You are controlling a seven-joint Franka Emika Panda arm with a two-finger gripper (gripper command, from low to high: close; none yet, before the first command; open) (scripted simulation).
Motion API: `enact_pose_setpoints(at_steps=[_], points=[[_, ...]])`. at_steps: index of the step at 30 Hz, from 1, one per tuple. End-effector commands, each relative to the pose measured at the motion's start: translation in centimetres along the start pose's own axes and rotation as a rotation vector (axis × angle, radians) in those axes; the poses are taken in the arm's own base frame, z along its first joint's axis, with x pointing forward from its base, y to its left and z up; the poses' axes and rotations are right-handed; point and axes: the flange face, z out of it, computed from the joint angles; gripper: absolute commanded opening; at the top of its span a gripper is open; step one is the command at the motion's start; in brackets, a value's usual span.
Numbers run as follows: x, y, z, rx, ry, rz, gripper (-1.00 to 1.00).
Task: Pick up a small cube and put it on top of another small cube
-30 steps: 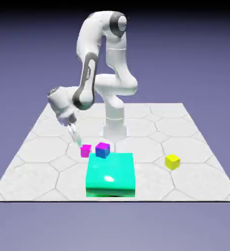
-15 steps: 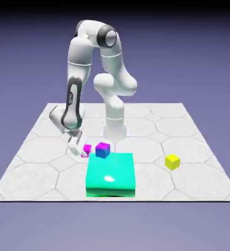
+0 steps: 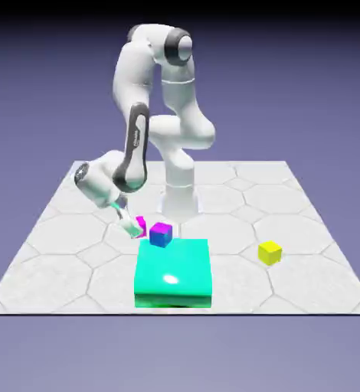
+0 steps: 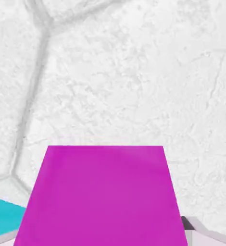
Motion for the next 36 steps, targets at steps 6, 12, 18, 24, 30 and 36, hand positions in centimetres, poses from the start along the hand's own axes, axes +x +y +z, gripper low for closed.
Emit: enact_pose_setpoints(at_steps=[6, 12, 18, 24, 30, 36], points=[[3.9, -0.9, -2.1, -0.106, 0.15, -0.37, -1.0], [3.7, -4.8, -4.3, -0.304, 0.305, -0.795, -1.0], [-5.6, -13.3, -6.1, -0.618, 0.526, -1.28, -1.0], [-17.7, -19.7, -6.7, -0.946, 0.779, -1.688, -1.0], [-31.3, -19.7, -2.2, -1.099, 0.965, -1.925, -1.0], [-40.2, -15.1, 4.1, -1.111, 1.039, -2.058, -1.0]])
